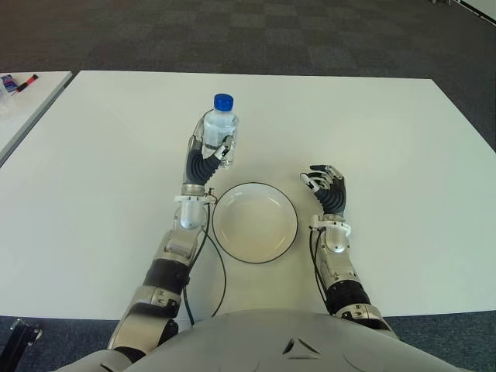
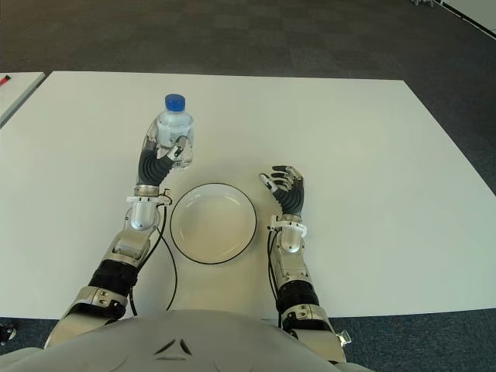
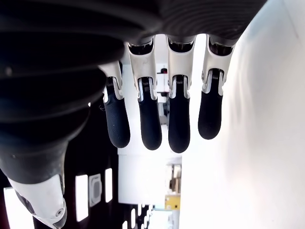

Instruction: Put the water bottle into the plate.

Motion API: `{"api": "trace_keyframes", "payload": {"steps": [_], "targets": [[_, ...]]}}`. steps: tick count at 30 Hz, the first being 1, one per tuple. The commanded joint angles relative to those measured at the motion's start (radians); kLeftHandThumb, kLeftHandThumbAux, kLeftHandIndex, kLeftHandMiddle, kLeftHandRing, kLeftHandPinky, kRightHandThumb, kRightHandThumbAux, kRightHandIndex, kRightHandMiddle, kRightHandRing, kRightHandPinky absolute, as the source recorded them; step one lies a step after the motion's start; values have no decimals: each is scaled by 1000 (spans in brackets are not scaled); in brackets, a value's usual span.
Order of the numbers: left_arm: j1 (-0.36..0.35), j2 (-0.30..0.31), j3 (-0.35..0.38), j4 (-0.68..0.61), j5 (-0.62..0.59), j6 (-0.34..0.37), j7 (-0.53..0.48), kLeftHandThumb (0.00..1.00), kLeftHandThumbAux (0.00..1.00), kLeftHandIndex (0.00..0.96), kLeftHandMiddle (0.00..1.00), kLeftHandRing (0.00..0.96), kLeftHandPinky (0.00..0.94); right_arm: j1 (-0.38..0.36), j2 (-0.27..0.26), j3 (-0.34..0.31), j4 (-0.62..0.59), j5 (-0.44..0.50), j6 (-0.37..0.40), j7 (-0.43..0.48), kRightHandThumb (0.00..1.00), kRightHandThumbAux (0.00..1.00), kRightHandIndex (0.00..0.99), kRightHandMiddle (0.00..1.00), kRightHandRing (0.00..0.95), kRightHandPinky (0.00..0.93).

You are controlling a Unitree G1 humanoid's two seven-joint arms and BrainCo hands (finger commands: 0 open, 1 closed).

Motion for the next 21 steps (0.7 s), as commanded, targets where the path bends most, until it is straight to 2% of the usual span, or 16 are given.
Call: {"api": "trace_keyframes", "payload": {"steps": [1,21], "targets": [[22,-5,-4,-40,-1,8,-12,871,479,262,400,389,394,24,4,-2,46,3,23,2,695,724,418,412,435,448],[105,-47,-18,-61,-77,5,-88,858,474,267,386,393,409,21,9,-5,53,8,18,2,697,724,418,409,435,449]]}}
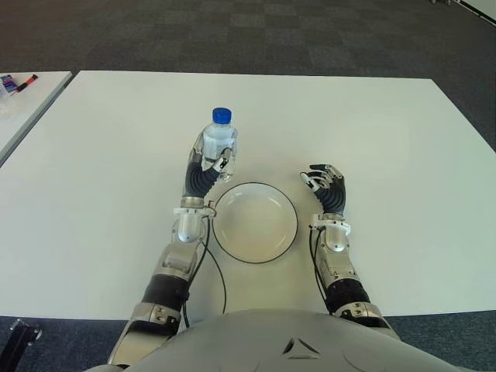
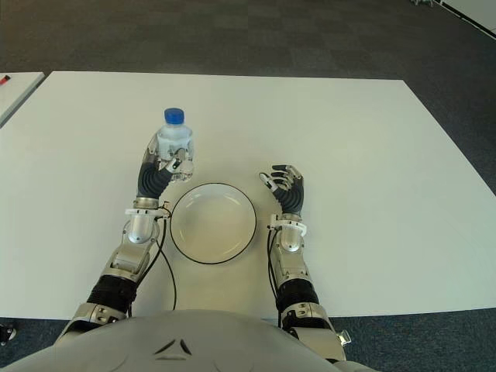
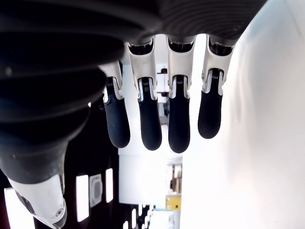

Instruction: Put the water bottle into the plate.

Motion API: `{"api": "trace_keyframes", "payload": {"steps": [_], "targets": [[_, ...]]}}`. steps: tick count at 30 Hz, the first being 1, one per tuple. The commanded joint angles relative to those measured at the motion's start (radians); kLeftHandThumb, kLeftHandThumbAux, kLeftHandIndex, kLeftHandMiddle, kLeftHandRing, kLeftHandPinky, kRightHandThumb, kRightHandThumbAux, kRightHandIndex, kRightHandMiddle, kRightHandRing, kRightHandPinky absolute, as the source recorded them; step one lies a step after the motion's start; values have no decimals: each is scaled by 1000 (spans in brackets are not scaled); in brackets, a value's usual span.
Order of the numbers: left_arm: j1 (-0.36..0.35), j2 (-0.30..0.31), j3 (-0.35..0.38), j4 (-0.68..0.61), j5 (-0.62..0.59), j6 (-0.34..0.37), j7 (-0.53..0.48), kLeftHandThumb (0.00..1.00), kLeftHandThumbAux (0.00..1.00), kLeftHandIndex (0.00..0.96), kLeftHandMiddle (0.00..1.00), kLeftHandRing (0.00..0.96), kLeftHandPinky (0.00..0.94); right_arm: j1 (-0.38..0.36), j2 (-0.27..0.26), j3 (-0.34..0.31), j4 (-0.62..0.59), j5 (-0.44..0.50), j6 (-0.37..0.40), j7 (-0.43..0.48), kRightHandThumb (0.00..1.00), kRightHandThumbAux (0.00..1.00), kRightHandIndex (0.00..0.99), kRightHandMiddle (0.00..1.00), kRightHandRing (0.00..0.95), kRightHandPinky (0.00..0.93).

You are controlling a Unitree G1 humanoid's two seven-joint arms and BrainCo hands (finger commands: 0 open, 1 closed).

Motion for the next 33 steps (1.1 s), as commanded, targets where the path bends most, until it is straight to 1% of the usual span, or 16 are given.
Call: {"api": "trace_keyframes", "payload": {"steps": [1,13,21,27,33], "targets": [[12,-17,-11,-23,-10,2,-16,858,474,267,386,394,409,28,8,-4,41,7,26,0,697,724,418,410,435,449],[33,-16,-24,-9,20,-22,-5,846,474,267,374,395,420,27,8,-4,44,13,14,14,698,724,419,416,440,453],[57,-19,-43,22,67,-59,22,844,472,266,379,402,427,23,10,-3,44,10,30,12,698,724,417,415,435,442],[79,-31,-60,24,67,-43,4,862,485,266,389,400,413,21,11,-2,45,10,34,13,697,725,417,412,429,428],[96,-25,-81,39,87,-36,10,856,498,253,389,393,409,20,13,-2,43,9,40,10,695,725,415,409,425,423]]}}
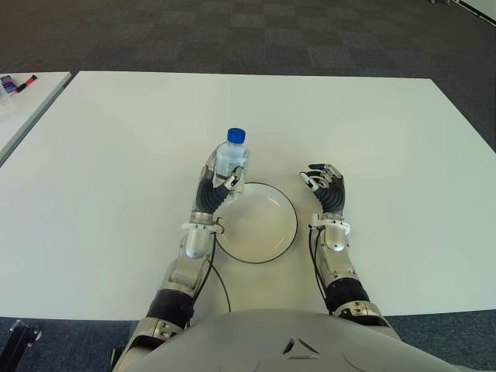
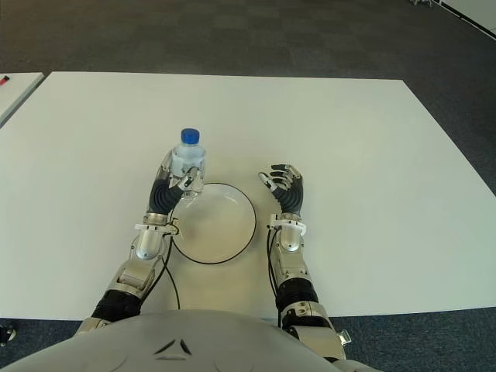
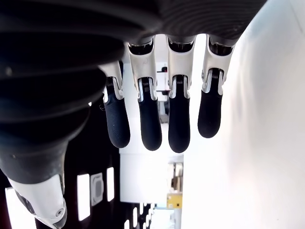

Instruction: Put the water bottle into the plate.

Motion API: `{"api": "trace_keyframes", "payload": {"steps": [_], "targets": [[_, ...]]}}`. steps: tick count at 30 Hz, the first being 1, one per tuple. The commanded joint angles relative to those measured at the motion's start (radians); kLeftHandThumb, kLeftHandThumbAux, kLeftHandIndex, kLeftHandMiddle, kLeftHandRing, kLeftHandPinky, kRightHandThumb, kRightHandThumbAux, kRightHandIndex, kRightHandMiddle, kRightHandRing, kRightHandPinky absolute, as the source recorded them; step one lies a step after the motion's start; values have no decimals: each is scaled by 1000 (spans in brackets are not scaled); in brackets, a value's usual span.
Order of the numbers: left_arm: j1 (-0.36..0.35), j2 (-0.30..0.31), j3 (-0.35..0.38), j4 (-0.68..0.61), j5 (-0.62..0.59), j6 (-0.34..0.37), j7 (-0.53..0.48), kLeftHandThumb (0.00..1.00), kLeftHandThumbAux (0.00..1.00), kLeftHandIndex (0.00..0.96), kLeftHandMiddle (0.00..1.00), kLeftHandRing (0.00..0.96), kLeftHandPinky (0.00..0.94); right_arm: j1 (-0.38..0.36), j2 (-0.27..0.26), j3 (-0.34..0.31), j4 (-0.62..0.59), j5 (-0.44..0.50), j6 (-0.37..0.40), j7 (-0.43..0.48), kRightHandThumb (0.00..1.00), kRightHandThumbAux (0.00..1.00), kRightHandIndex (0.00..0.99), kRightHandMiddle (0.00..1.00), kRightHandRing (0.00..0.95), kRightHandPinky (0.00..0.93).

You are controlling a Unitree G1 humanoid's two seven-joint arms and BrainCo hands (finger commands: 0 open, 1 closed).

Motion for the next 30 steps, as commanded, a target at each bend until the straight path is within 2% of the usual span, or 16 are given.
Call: {"api": "trace_keyframes", "payload": {"steps": [1,7,23,30], "targets": [[13,-2,-14,16,22,1,8,856,500,252,389,393,410,28,9,-1,34,4,48,-3,695,725,415,410,425,423],[21,3,-22,36,44,-4,12,839,512,245,401,392,401,24,11,-1,40,0,50,-10,696,724,417,408,426,435],[48,6,-59,81,57,-69,12,822,517,238,413,382,363,21,20,1,47,5,40,-10,698,723,418,409,429,435],[56,11,-64,95,68,-82,12,810,522,244,412,386,380,23,22,5,43,-1,43,-12,698,723,418,405,427,432]]}}
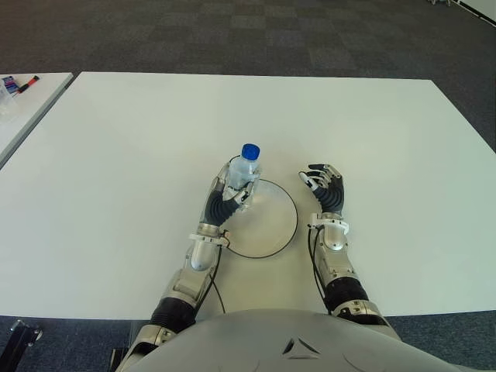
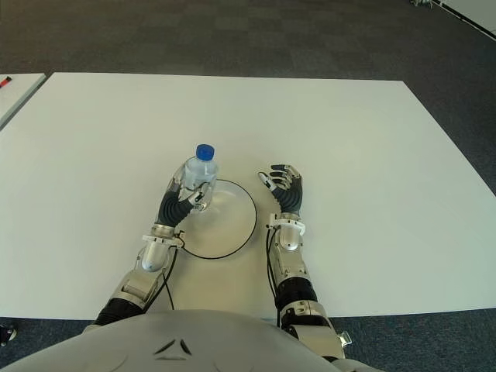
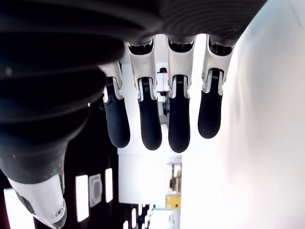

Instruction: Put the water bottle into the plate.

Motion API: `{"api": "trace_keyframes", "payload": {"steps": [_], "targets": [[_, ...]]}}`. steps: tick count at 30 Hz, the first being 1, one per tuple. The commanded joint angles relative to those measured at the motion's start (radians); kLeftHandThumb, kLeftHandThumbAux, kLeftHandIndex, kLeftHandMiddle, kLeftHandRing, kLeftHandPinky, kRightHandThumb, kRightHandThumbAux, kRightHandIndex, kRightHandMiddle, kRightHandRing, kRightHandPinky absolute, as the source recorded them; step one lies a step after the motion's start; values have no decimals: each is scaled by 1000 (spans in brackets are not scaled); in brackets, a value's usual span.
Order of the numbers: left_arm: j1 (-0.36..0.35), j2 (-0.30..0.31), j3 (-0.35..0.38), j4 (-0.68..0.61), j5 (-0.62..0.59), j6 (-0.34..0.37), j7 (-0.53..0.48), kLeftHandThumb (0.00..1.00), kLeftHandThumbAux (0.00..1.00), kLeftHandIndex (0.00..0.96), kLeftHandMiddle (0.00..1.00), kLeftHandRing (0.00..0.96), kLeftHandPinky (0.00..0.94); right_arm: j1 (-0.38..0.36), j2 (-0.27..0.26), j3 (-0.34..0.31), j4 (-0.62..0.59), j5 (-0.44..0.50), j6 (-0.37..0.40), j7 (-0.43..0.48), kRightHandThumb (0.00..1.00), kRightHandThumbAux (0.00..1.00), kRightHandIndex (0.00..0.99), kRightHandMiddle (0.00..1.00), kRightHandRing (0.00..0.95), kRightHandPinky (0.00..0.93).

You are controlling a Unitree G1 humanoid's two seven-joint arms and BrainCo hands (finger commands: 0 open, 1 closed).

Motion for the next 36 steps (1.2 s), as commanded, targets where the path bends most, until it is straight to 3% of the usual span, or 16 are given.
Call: {"api": "trace_keyframes", "payload": {"steps": [1,36], "targets": [[22,7,-15,34,18,0,7,809,522,244,412,386,382,29,15,4,32,1,35,-2,698,723,418,405,427,431],[31,3,-22,70,41,-55,25,798,532,227,403,394,391,31,15,8,38,2,35,8,694,724,417,410,435,437]]}}
